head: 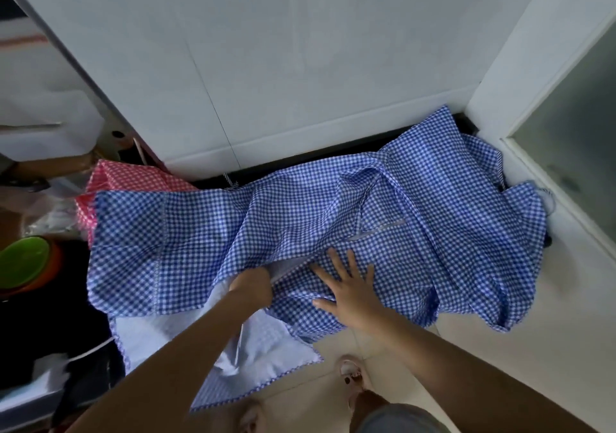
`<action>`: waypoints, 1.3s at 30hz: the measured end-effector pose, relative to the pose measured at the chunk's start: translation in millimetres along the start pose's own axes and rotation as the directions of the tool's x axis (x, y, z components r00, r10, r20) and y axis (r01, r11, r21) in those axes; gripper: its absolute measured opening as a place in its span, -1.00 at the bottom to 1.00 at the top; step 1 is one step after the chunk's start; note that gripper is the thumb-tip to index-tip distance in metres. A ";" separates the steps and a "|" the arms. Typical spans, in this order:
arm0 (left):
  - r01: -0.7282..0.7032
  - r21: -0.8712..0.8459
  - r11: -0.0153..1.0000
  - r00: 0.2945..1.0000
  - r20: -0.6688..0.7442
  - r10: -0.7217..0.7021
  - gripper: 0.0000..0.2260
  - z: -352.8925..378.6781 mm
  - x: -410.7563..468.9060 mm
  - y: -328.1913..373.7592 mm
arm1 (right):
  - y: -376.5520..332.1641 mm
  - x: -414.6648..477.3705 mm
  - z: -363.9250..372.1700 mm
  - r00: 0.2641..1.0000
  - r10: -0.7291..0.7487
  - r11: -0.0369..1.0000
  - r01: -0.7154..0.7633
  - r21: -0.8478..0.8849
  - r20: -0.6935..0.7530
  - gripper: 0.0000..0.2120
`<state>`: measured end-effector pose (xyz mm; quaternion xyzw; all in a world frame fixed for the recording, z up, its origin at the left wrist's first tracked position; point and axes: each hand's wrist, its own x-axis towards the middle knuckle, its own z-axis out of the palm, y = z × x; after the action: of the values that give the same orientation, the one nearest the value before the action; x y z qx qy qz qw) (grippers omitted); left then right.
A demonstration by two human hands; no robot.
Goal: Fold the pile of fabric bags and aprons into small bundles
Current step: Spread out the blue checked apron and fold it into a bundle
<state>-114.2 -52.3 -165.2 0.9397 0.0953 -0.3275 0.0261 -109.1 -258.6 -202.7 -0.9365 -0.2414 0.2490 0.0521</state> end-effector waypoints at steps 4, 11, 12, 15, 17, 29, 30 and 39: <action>-0.116 0.058 0.992 0.970 0.224 0.100 -0.65 1.8 -21.9 -50.1 | -8.6 -2.3 -7.6 0.994 0.098 0.995 -0.100 0.032 0.052 -0.35; -0.062 0.036 0.997 0.989 0.135 0.057 -0.72 -10.5 -19.6 -169.1 | -39.1 -1.3 -20.5 0.935 0.349 0.935 -0.352 0.045 0.055 -0.35; -0.068 -0.029 0.997 0.987 0.142 0.071 -0.65 -9.9 -18.5 -179.2 | -48.3 -2.6 -21.0 0.913 0.408 0.910 -0.409 0.067 0.029 -0.35; -0.106 -0.162 0.981 0.983 0.129 0.128 -0.61 -5.0 -22.2 -191.0 | -87.5 -12.1 -7.9 0.822 0.450 0.892 -0.395 0.220 -0.349 -0.57; -0.120 -0.240 0.963 0.989 0.051 0.136 -0.59 -1.3 -25.0 -191.3 | -115.8 -24.4 7.0 0.762 0.375 0.910 -0.192 0.369 -0.528 -0.79; 0.113 -0.620 0.777 0.966 0.253 0.062 -0.79 -5.1 -16.3 -178.4 | -249.0 -44.8 99.1 0.928 0.354 0.531 -0.096 0.842 -0.117 -0.65; 0.124 -0.634 0.763 0.963 0.262 0.062 -0.78 -4.4 -17.3 -177.7 | -253.1 -43.0 99.7 0.911 0.385 0.501 -0.075 0.862 -0.145 -0.68; -0.252 -0.459 0.852 0.959 -0.004 0.282 -0.69 -19.5 -10.4 -198.3 | -331.9 -52.6 97.6 0.963 -0.035 0.689 0.218 0.691 -0.269 -0.46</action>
<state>-149.2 142.7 -140.8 0.9004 0.0371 -0.3190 0.2936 -338.4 5.4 -192.2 -0.8458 -0.1823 0.2066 0.4568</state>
